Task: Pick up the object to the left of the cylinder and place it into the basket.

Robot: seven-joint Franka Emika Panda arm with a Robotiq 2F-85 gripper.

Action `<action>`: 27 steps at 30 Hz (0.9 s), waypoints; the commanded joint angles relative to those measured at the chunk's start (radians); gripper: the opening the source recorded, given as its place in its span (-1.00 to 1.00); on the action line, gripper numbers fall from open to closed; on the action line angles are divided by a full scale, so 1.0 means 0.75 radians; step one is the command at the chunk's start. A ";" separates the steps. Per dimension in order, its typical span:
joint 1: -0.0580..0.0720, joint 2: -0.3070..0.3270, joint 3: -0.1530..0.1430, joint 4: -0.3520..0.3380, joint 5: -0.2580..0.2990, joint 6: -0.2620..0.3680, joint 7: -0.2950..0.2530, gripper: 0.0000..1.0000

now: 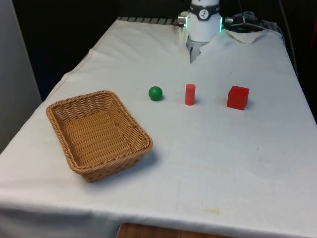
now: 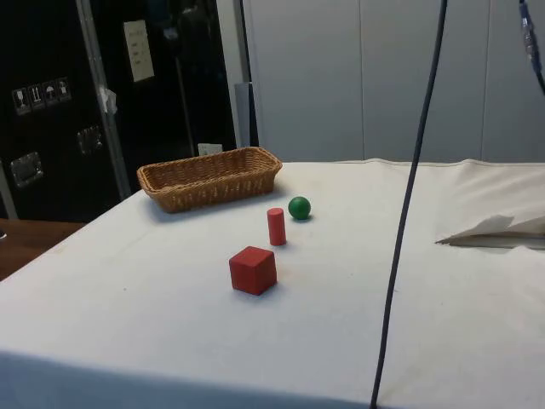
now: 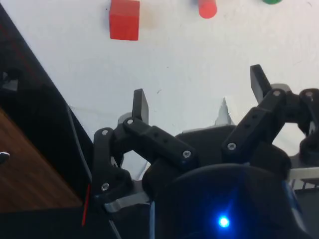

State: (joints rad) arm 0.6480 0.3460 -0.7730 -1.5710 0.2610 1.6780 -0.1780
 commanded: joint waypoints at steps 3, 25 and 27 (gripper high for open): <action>0.011 0.008 0.021 -0.015 -0.003 0.039 0.035 1.00; 0.031 -0.025 0.167 -0.192 -0.061 0.275 0.167 1.00; 0.031 -0.027 0.172 -0.199 -0.065 0.283 0.171 1.00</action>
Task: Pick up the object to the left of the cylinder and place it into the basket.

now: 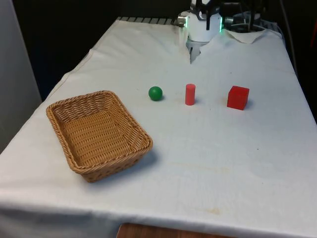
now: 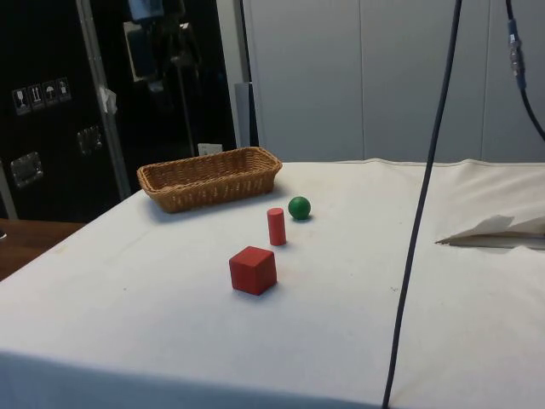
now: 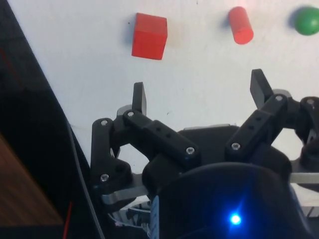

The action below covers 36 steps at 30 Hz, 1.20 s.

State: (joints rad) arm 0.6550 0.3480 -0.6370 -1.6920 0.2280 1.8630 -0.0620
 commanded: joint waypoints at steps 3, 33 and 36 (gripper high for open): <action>0.025 -0.033 0.007 -0.063 -0.031 0.069 0.031 1.00; 0.025 -0.060 0.119 -0.324 -0.153 0.313 0.145 1.00; 0.024 -0.060 0.125 -0.353 -0.163 0.340 0.152 1.00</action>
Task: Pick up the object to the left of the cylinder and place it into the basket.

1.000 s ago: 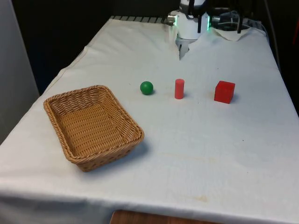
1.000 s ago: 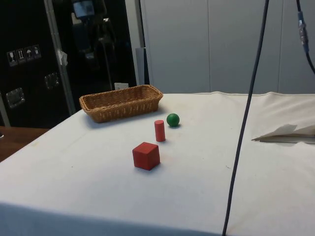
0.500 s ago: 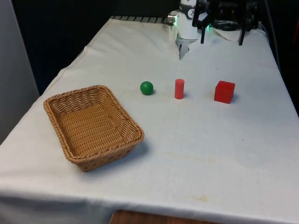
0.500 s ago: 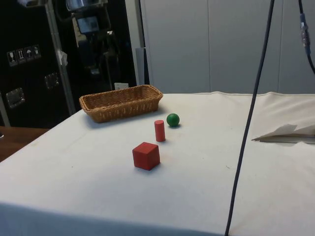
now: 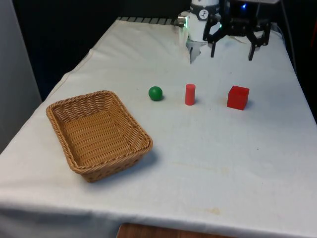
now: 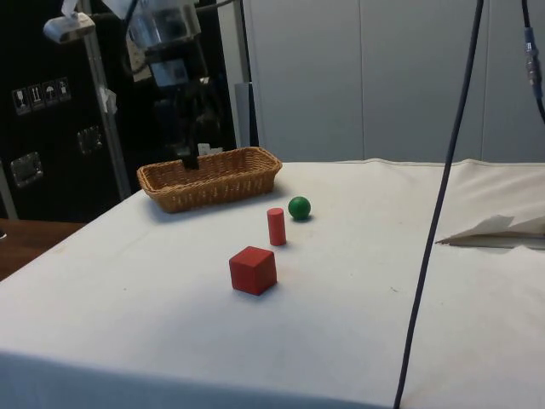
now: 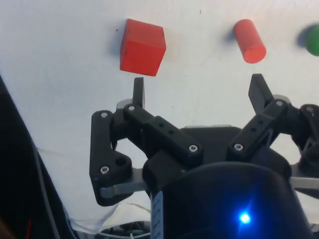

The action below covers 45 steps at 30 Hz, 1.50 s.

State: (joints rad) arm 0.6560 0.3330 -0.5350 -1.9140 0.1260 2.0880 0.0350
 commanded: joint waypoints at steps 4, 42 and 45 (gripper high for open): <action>0.021 -0.043 0.001 -0.111 -0.044 0.088 0.036 1.00; 0.003 -0.028 0.144 -0.449 -0.089 0.535 0.241 1.00; 0.000 -0.021 0.155 -0.464 -0.084 0.571 0.261 1.00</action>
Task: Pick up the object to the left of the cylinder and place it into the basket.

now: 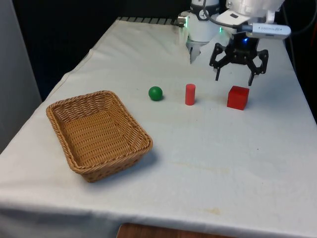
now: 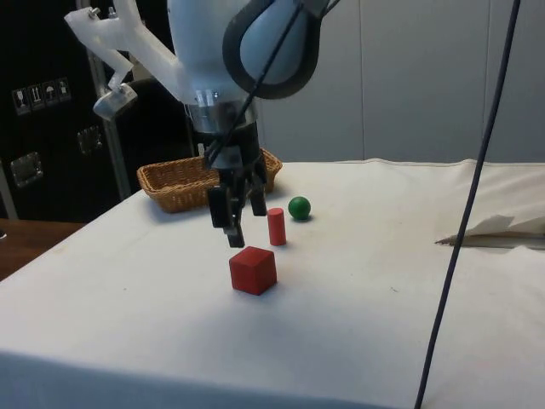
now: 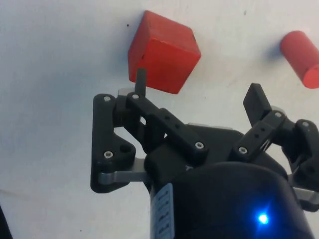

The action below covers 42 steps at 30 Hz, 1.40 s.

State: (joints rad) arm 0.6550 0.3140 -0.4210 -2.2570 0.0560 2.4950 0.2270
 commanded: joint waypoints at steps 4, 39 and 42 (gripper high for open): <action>-0.003 0.021 0.016 -0.017 0.016 0.072 0.037 1.00; 0.000 0.084 0.059 -0.160 -0.012 0.337 0.241 -0.60; 0.000 0.080 0.059 -0.164 -0.013 0.340 0.243 -0.95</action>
State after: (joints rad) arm 0.6470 0.3760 -0.3690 -2.3720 0.0560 2.7340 0.3980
